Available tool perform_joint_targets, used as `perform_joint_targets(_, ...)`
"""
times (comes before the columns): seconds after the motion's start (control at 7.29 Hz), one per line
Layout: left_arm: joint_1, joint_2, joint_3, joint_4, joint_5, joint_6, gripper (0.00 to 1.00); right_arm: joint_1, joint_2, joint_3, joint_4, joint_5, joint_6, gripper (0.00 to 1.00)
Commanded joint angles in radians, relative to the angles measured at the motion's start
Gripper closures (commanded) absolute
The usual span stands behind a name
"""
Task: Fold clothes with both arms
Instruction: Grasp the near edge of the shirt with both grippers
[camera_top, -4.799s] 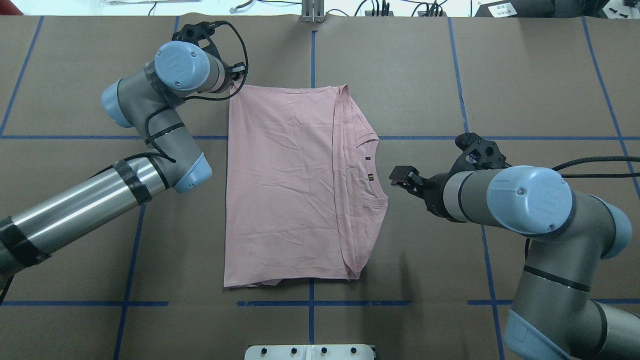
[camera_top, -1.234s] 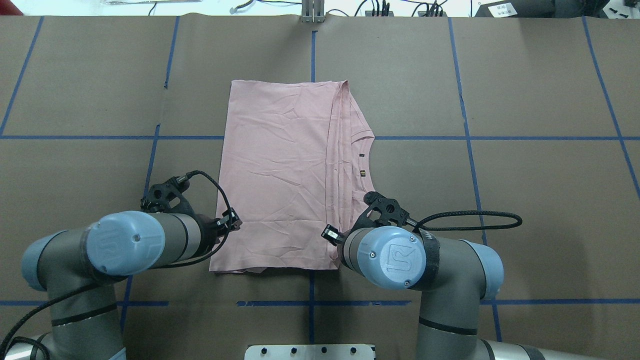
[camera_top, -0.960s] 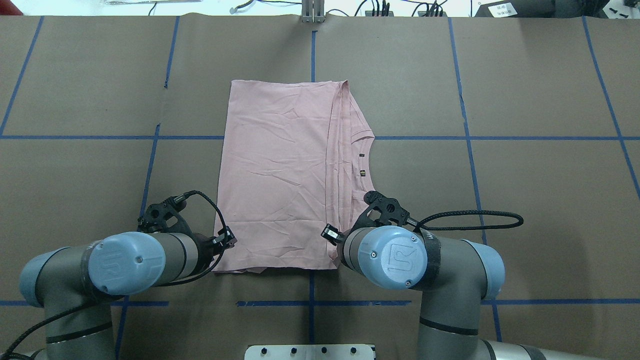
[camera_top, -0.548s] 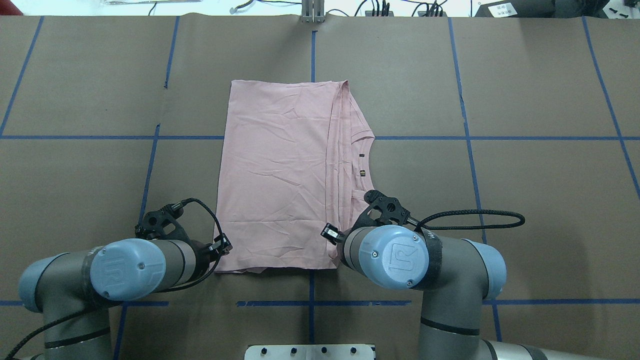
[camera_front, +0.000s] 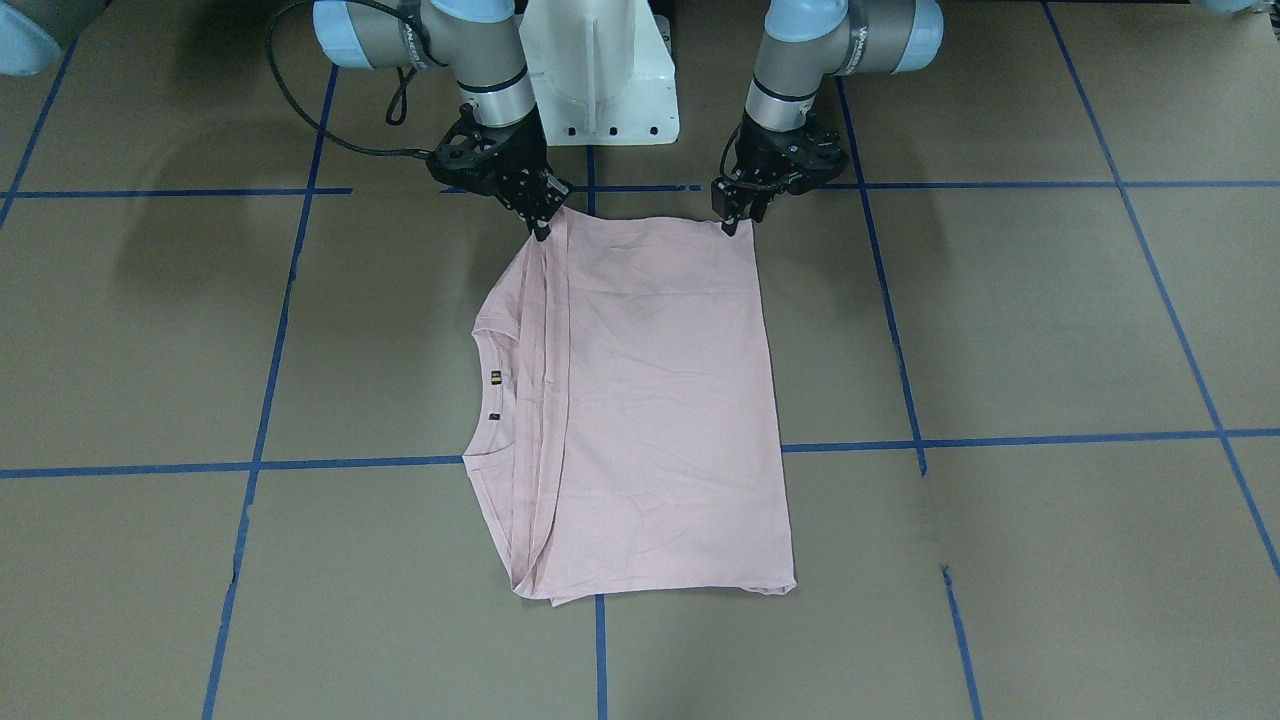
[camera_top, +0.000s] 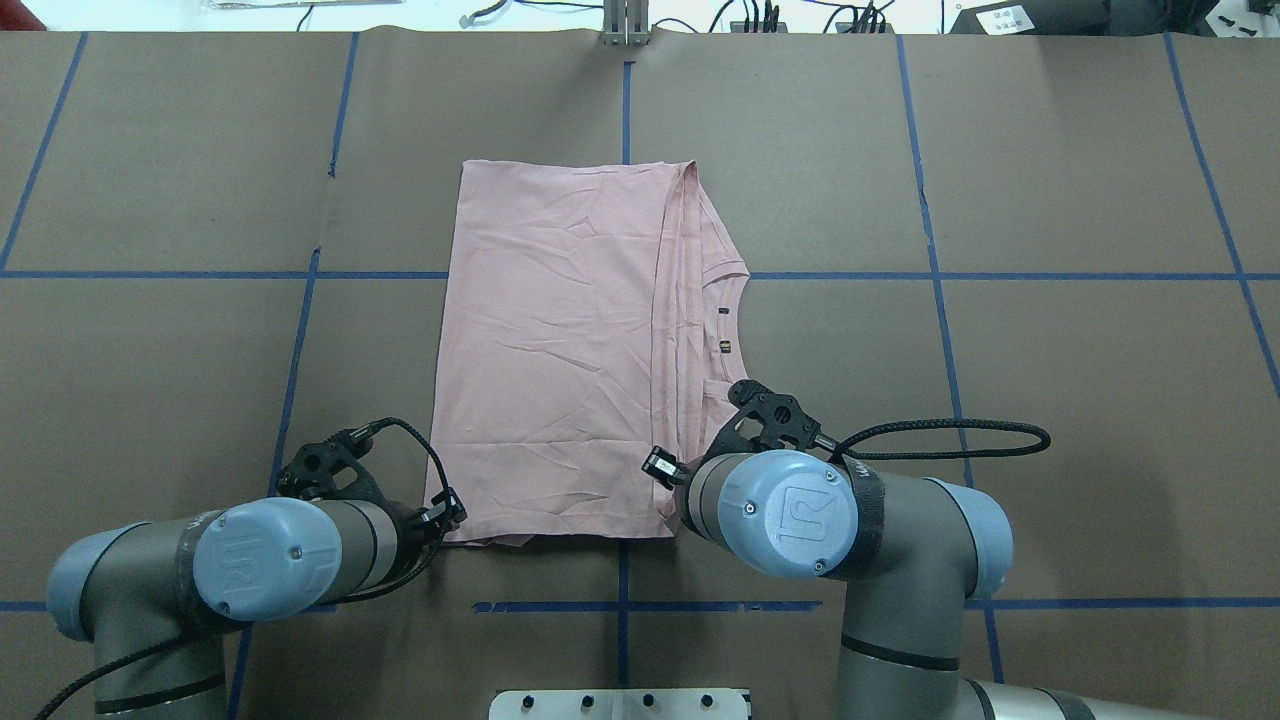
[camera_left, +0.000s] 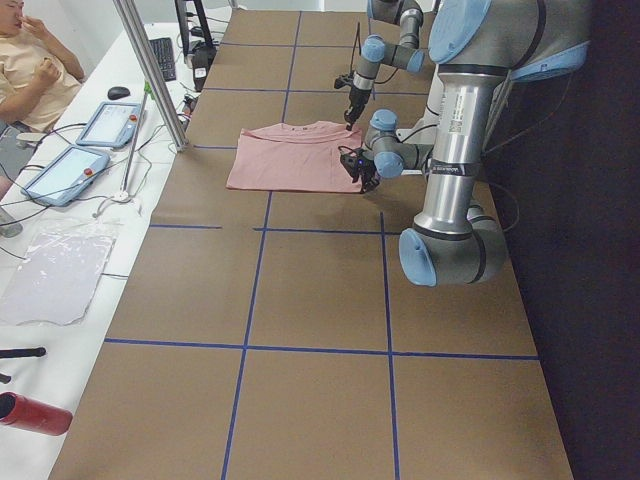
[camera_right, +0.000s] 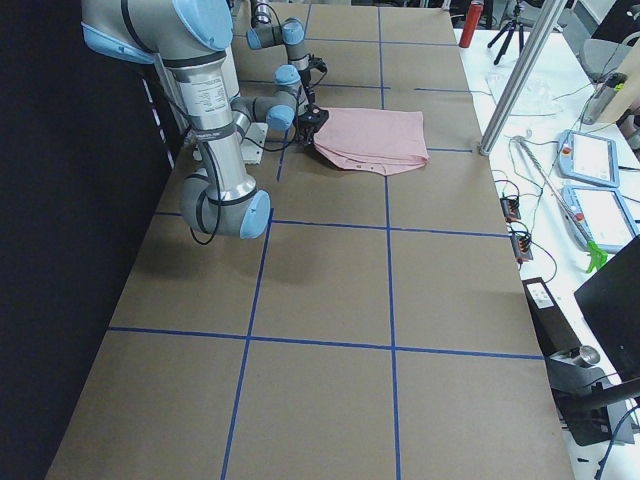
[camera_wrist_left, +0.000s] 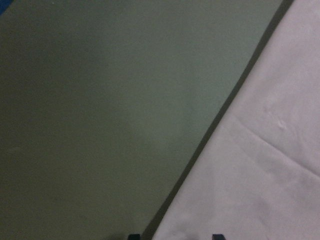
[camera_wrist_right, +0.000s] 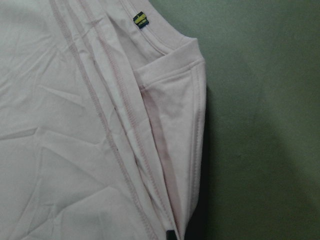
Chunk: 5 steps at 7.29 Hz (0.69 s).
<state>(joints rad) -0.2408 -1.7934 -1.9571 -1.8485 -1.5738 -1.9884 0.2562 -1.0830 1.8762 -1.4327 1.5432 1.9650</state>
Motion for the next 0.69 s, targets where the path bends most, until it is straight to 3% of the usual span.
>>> perform_joint_targets(0.0,0.003,0.008,0.004,0.000,0.000,-0.001,0.44,0.000,0.002,0.000,0.000,0.000,0.000,1.00)
perform_joint_targets(0.14,0.003,0.008,0.003,0.000,0.001,-0.009,0.58,0.000,0.002,0.001,0.002,0.000,0.000,1.00)
perform_joint_targets(0.27,0.005,0.008,0.003,0.000,0.001,-0.053,1.00,0.000,0.002,0.001,0.000,0.000,0.000,1.00)
perform_joint_targets(0.55,0.005,0.008,-0.008,0.000,0.003,-0.053,1.00,0.002,0.000,0.001,0.000,0.000,0.000,1.00)
